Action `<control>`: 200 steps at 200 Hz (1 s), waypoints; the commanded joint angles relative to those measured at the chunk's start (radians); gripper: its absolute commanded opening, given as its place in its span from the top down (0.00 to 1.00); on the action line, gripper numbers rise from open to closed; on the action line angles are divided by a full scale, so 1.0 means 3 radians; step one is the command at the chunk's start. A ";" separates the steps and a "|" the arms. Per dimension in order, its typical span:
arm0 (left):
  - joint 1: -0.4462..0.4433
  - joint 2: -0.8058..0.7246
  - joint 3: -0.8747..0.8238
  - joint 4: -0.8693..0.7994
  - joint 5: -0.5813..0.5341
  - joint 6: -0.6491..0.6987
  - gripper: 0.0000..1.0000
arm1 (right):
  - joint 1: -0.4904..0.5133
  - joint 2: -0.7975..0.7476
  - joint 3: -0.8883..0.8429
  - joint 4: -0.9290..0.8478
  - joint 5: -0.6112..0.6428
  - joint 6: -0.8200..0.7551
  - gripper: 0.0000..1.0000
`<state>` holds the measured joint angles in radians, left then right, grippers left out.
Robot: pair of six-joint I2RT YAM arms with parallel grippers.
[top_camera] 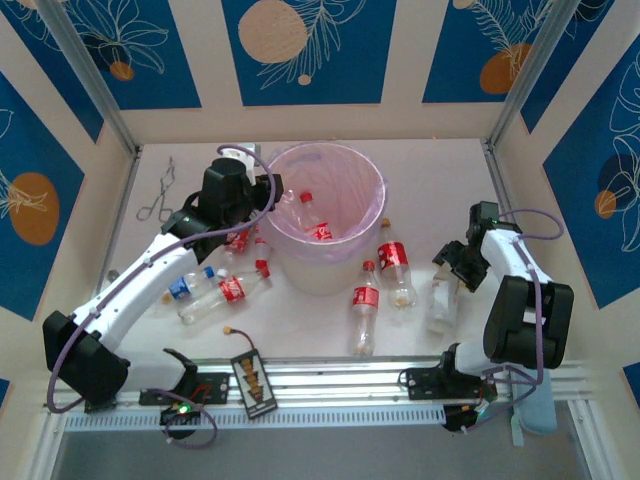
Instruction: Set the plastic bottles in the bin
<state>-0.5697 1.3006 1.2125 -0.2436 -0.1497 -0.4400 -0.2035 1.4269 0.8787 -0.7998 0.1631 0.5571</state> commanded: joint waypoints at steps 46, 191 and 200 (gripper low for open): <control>0.0008 0.0060 -0.0128 -0.0140 0.0056 0.0011 0.58 | 0.0071 0.0130 0.0050 -0.0197 -0.0070 -0.0017 0.07; 0.0021 0.0036 -0.0196 -0.0132 0.0039 -0.0022 0.58 | 0.0136 -0.0123 0.0074 -0.0294 0.0004 -0.0039 0.32; 0.0018 0.0041 -0.0194 -0.0135 0.0043 -0.0031 0.58 | 0.0124 -0.0197 0.0136 -0.0359 0.0004 -0.0062 0.33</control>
<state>-0.5671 1.2915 1.1931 -0.2161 -0.1501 -0.4412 -0.1574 1.4319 0.8555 -0.8394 0.1574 0.5541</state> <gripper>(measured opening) 0.420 0.690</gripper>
